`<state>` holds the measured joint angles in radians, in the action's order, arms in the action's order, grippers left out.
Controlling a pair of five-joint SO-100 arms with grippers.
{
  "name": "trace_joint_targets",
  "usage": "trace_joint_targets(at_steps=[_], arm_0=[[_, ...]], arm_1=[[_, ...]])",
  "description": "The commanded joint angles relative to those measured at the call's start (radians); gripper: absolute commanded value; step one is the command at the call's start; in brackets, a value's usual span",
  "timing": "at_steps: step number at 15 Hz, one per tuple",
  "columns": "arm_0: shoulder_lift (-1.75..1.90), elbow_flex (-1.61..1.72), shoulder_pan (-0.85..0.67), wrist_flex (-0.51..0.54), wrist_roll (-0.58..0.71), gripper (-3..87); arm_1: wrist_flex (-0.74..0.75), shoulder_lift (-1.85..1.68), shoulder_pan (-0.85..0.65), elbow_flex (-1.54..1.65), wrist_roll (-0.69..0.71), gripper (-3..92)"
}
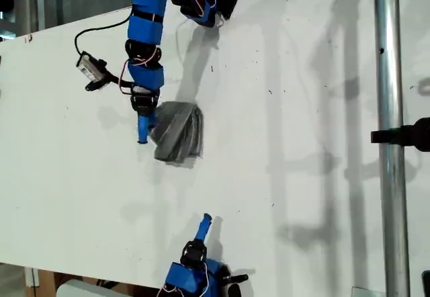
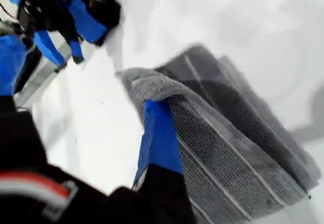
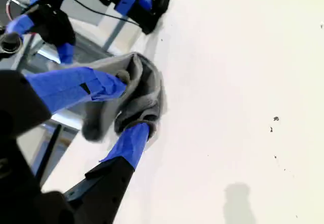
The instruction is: Grasp corners of a towel and fold twice.
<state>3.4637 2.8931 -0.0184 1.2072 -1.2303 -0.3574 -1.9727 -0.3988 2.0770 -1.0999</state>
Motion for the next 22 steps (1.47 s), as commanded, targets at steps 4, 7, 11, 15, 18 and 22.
trace_joint_targets(at_steps=[4,7,11,15,18,22], arm_0=[[0.006,0.031,0.008,-0.049,-0.012,15.0],[0.006,0.04,-0.006,-0.072,0.009,14.2],[0.008,0.109,-0.038,-0.069,-0.044,16.9],[0.008,0.227,-0.028,-0.026,-0.204,18.2],[0.006,0.229,0.098,0.074,-0.35,17.0],[0.006,0.229,0.098,0.072,0.318,14.4]], arm_1=[[-0.202,-0.276,-0.072,0.081,0.02,49.9],[-0.196,-0.468,-0.066,0.275,0.015,43.8],[-0.37,-0.675,-0.031,0.388,-0.017,24.8],[-0.857,-1.111,0.012,0.606,-0.133,13.7],[-0.965,-1.31,0.06,0.753,-0.209,8.4],[-0.973,-1.307,0.067,0.815,-0.27,4.2]])
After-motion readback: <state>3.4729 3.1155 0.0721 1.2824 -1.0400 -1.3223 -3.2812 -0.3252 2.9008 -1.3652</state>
